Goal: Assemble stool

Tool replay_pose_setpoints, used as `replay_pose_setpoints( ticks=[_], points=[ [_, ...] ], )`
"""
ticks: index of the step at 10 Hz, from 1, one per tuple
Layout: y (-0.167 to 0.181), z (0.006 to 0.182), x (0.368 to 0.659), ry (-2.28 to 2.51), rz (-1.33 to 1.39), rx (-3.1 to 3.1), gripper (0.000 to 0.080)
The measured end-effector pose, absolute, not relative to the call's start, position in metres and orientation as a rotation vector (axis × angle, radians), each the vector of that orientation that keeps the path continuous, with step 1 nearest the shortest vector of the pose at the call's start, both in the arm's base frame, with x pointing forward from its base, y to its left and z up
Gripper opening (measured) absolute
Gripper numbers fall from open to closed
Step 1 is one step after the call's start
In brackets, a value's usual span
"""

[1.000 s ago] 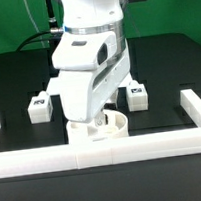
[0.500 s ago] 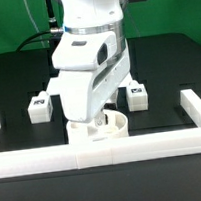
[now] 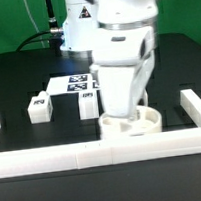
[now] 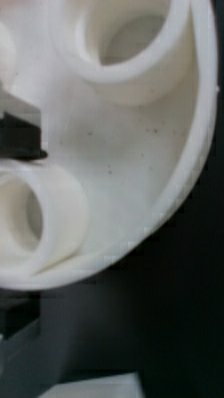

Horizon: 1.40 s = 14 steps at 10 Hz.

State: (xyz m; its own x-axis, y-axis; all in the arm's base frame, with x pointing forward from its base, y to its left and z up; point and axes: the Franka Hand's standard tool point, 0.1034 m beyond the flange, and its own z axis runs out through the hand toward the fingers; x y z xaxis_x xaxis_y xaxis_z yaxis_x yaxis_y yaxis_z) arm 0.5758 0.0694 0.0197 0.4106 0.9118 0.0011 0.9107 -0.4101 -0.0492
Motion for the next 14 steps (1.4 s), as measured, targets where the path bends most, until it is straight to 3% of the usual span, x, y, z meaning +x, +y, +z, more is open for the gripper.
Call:
replay_pose_setpoints(
  ticks=[3, 8, 10, 14],
  points=[
    [0.108, 0.019, 0.581, -1.604, -0.001, -2.663, 0.0318],
    [0.109, 0.019, 0.581, -1.515, 0.005, -2.723, 0.0318],
    [0.107, 0.027, 0.584, -1.512, -0.005, -2.730, 0.0589],
    [0.097, 0.056, 0.591, -1.489, -0.039, -2.759, 0.0647]
  ],
)
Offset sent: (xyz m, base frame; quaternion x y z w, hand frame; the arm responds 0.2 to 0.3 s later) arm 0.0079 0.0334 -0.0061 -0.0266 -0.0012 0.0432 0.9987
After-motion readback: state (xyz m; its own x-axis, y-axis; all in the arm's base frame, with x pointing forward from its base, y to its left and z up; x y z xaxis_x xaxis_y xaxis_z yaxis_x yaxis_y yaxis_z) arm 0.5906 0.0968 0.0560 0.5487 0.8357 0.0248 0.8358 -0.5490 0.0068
